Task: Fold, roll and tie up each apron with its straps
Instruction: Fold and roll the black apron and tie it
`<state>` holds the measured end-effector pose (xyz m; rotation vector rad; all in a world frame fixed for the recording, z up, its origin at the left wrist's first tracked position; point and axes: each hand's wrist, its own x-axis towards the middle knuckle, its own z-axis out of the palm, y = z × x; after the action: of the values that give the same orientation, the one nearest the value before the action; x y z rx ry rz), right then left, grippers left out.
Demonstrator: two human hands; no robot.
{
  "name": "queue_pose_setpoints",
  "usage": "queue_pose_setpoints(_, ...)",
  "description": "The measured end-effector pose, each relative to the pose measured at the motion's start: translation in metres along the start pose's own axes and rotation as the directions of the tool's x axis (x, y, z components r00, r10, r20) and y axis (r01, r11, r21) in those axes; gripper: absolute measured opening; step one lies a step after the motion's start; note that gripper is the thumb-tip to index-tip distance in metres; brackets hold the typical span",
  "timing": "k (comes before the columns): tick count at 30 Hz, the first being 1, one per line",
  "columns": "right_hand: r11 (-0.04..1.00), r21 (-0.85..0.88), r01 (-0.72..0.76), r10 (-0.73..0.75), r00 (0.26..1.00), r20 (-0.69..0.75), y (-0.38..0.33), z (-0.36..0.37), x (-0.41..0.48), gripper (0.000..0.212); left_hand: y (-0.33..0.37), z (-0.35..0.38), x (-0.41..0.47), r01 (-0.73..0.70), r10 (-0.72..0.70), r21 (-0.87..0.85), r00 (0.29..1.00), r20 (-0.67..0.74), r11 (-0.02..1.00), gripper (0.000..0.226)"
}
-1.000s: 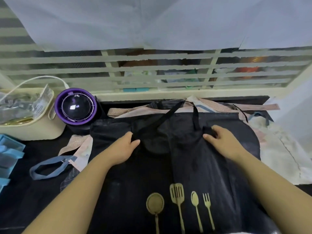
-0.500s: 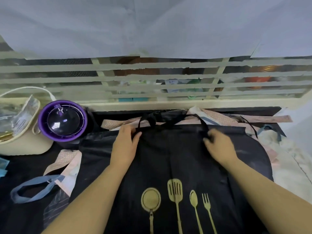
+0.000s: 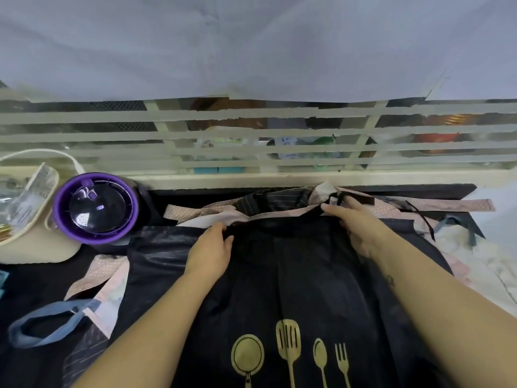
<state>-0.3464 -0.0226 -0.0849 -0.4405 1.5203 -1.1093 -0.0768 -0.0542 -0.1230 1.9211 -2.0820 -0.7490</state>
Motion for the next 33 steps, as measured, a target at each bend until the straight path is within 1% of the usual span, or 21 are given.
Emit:
queue_pose_setpoints(3, 0.957, -0.149, 0.250, -0.260, 0.964, -0.053, -0.017, 0.014, -0.001, 0.025, 0.009, -0.008, 0.008, 0.039, -0.039, -0.001, 0.999, -0.003, 0.999, 0.019)
queue_pose_setpoints(5, 0.828, -0.405, 0.388, -0.437, 0.899, -0.031, -0.032, 0.024, -0.008, 0.008, 0.016, -0.014, 0.017, 0.024, -0.023, 0.012, 0.999, -0.047, 1.000, 0.014)
queue_pose_setpoints(6, 0.731, -0.542, 0.414, -0.488, 0.873, 0.008, -0.039, 0.026, -0.009, 0.004, 0.020, -0.019, 0.022, 0.022, -0.023, -0.009, 0.997, -0.074, 1.000, 0.013)
queue_pose_setpoints(8, 0.550, -0.732, 0.401, -0.536, 0.842, 0.058, -0.051, 0.025, -0.010, 0.008, 0.027, -0.029, 0.033, 0.076, -0.090, -0.148, 0.991, -0.095, 0.986, 0.013)
queue_pose_setpoints(9, 0.529, -0.758, 0.381, -0.545, 0.838, 0.042, -0.057, 0.022, -0.007, 0.010, 0.030, -0.035, 0.039, 0.123, -0.152, -0.269, 0.985, -0.087, 0.955, 0.014)
queue_pose_setpoints(10, 0.560, -0.741, 0.370, -0.550, 0.835, 0.001, -0.063, 0.018, -0.004, 0.014, 0.031, -0.040, 0.044, 0.175, -0.219, -0.421, 0.974, -0.058, 0.890, 0.013)
queue_pose_setpoints(12, 0.696, -0.622, 0.358, -0.528, 0.843, -0.105, -0.071, 0.011, 0.002, 0.022, 0.034, -0.047, 0.048, 0.253, -0.327, -0.685, 0.945, 0.023, 0.684, 0.008)
queue_pose_setpoints(14, 0.782, -0.495, 0.379, -0.491, 0.864, -0.114, -0.071, 0.012, 0.001, 0.016, 0.031, -0.043, 0.048, 0.273, -0.384, -0.741, 0.923, 0.022, 0.614, 0.015)
queue_pose_setpoints(16, 0.760, -0.518, 0.394, -0.473, 0.881, -0.024, -0.062, 0.016, 0.002, 0.012, 0.023, -0.033, 0.047, 0.269, -0.410, -0.725, 0.912, -0.021, 0.635, 0.013)
queue_pose_setpoints(18, 0.731, -0.574, 0.368, -0.406, 0.911, 0.067, -0.048, 0.019, 0.002, 0.026, 0.016, -0.022, 0.044, 0.257, -0.398, -0.685, 0.916, -0.053, 0.681, 0.008)
queue_pose_setpoints(19, 0.734, -0.584, 0.347, -0.372, 0.925, 0.081, -0.042, 0.018, 0.002, 0.035, 0.014, -0.019, 0.040, 0.243, -0.371, -0.646, 0.926, -0.068, 0.724, 0.003)
queue_pose_setpoints(20, 0.735, -0.590, 0.334, -0.375, 0.925, 0.057, -0.036, 0.017, 0.003, 0.045, 0.013, -0.016, 0.036, 0.209, -0.324, -0.593, 0.941, -0.093, 0.778, 0.008)
queue_pose_setpoints(22, 0.693, -0.632, 0.347, -0.509, 0.856, -0.088, -0.023, 0.011, 0.003, 0.056, 0.012, -0.013, 0.025, 0.083, -0.189, -0.484, 0.966, -0.175, 0.871, 0.028)
queue_pose_setpoints(24, 0.591, -0.693, 0.414, -0.662, 0.740, -0.122, -0.009, 0.011, -0.013, 0.048, 0.016, -0.013, 0.009, -0.053, -0.067, -0.395, 0.956, -0.285, 0.917, 0.038)
queue_pose_setpoints(25, 0.507, -0.729, 0.460, -0.702, 0.711, -0.038, 0.002, 0.014, -0.024, 0.044, 0.020, -0.014, 0.000, -0.102, -0.019, -0.348, 0.944, -0.329, 0.932, 0.042)
queue_pose_setpoints(26, 0.407, -0.763, 0.502, -0.693, 0.714, 0.100, 0.016, 0.018, -0.037, 0.044, 0.024, -0.015, -0.011, -0.130, 0.018, -0.300, 0.937, -0.349, 0.945, 0.045)
queue_pose_setpoints(27, 0.301, -0.793, 0.529, -0.622, 0.740, 0.258, 0.034, 0.023, -0.055, 0.048, 0.026, -0.012, -0.022, -0.155, 0.059, -0.252, 0.935, -0.349, 0.955, 0.045)
queue_pose_setpoints(28, 0.193, -0.818, 0.543, -0.516, 0.765, 0.386, 0.053, 0.027, -0.069, 0.053, 0.027, -0.008, -0.033, -0.195, 0.119, -0.205, 0.935, -0.334, 0.959, 0.045)
queue_pose_setpoints(29, 0.097, -0.847, 0.523, -0.382, 0.805, 0.453, 0.073, 0.029, -0.080, 0.057, 0.028, -0.001, -0.048, -0.248, 0.192, -0.164, 0.935, -0.298, 0.955, 0.043)
queue_pose_setpoints(31, -0.031, -0.891, 0.453, -0.192, 0.872, 0.450, 0.103, 0.027, -0.085, 0.069, 0.026, 0.019, -0.076, -0.379, 0.369, -0.038, 0.916, -0.158, 0.924, 0.042)
queue_pose_setpoints(33, -0.109, -0.902, 0.418, -0.160, 0.888, 0.431, 0.120, 0.021, -0.077, 0.082, 0.020, 0.038, -0.101, -0.472, 0.463, 0.113, 0.881, 0.102, 0.874, 0.054)
